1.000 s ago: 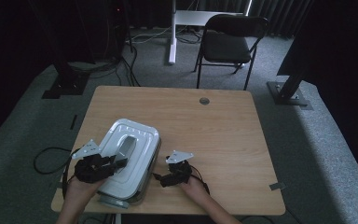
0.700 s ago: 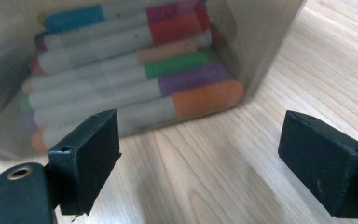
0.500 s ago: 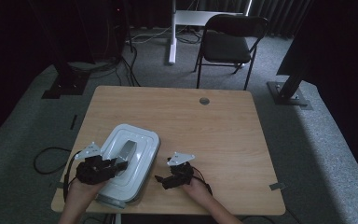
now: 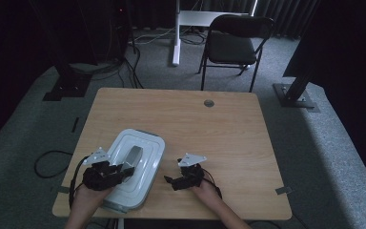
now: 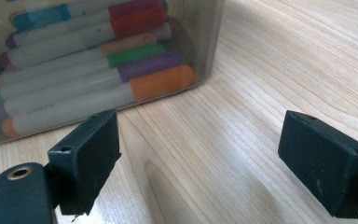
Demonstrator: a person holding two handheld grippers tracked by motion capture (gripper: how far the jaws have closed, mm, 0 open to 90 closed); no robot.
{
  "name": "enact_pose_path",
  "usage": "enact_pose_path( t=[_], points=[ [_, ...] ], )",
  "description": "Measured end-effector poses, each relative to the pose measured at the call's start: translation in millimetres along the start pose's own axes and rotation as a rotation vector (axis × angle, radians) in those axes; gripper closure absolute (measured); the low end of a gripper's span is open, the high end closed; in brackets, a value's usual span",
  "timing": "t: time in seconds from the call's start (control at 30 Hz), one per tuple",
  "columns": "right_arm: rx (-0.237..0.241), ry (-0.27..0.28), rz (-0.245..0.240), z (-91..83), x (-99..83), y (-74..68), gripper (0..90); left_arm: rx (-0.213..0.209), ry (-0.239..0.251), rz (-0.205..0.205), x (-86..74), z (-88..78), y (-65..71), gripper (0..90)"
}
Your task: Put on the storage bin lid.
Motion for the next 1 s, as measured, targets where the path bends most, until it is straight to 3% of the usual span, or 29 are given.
enact_pose_path(
  t=[0.07, 0.1, 0.2, 0.27, 0.33, 0.4, 0.53, 0.6, 0.63, 0.67, 0.73, 0.77, 0.8, 0.9, 0.97, 1.0],
  points=[
    [0.0, -0.001, 0.002, -0.9, -0.8, 1.0, 12.0, -0.008, 0.003, 0.003, -0.2, -0.6, -0.7, 69.5],
    [0.0, -0.002, 0.001, -2.2, -0.6, 1.5, 12.0, -0.015, 0.011, 0.009, -0.3, -1.6, -0.2, 61.9],
    [-0.002, -0.002, -0.002, -3.8, 0.2, 2.4, 12.0, -0.015, 0.024, 0.017, 1.0, -8.6, -1.4, 52.6],
    [-0.007, 0.001, -0.002, -5.6, 1.1, 3.9, 12.0, 0.019, 0.051, 0.025, 2.5, -16.1, -6.3, 48.9],
    [-0.014, 0.006, -0.002, -8.1, 2.1, 6.2, 12.0, 0.028, 0.078, 0.006, 3.6, -24.4, -13.6, 43.6],
    [-0.018, 0.01, 0.005, -9.9, 2.6, 8.3, 12.1, 0.047, 0.097, 0.01, 3.5, -31.6, -20.9, 33.2],
    [-0.029, 0.019, 0.015, -13.1, 3.3, 12.9, 12.0, 0.088, 0.132, 0.004, 1.3, -40.2, -41.1, 26.0],
    [-0.032, 0.018, 0.014, -13.9, 3.3, 13.9, 12.0, 0.103, 0.152, -0.016, -0.4, -42.7, -51.9, 17.6],
    [-0.031, 0.017, 0.016, -13.9, 3.2, 13.9, 12.0, 0.125, 0.185, -0.033, -2.0, -44.8, -62.5, 17.6],
    [-0.031, 0.017, 0.016, -13.9, 3.2, 13.9, 12.0, 0.125, 0.185, -0.033, -2.0, -44.8, -62.5, 17.3],
    [-0.033, 0.015, 0.012, -13.6, 3.1, 14.2, 12.0, 0.144, 0.195, -0.068, -4.7, -45.6, -74.9, 7.9],
    [-0.033, 0.015, 0.012, -13.6, 3.1, 14.2, 12.0, 0.159, 0.194, -0.087, -6.5, -45.8, -81.0, 7.9],
    [-0.032, 0.015, 0.012, -13.6, 3.3, 14.1, 12.0, 0.197, 0.173, -0.113, -11.4, -44.7, -93.5, 0.4],
    [-0.032, 0.016, 0.013, -13.9, 3.4, 13.9, 12.0, 0.233, 0.169, -0.131, -17.0, -43.1, -105.1, 0.4],
    [-0.033, 0.017, 0.01, -14.4, 3.5, 14.0, 12.0, 0.244, 0.196, -0.14, -21.5, -41.0, -113.4, 0.4],
    [-0.03, 0.021, 0.016, -14.8, 3.5, 14.3, 12.0, 0.276, 0.217, -0.14, -24.5, -38.4, -120.8, 0.4]
  ],
)
Point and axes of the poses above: each handheld gripper's, and its own axes: z roughly forward along the jaws, x roughly out of its top, y roughly to its right, the point moved 5 cm from there along z, roughly forward along the jaws, and after that the axes turned 1 degree about x, right-handed, at the moved point
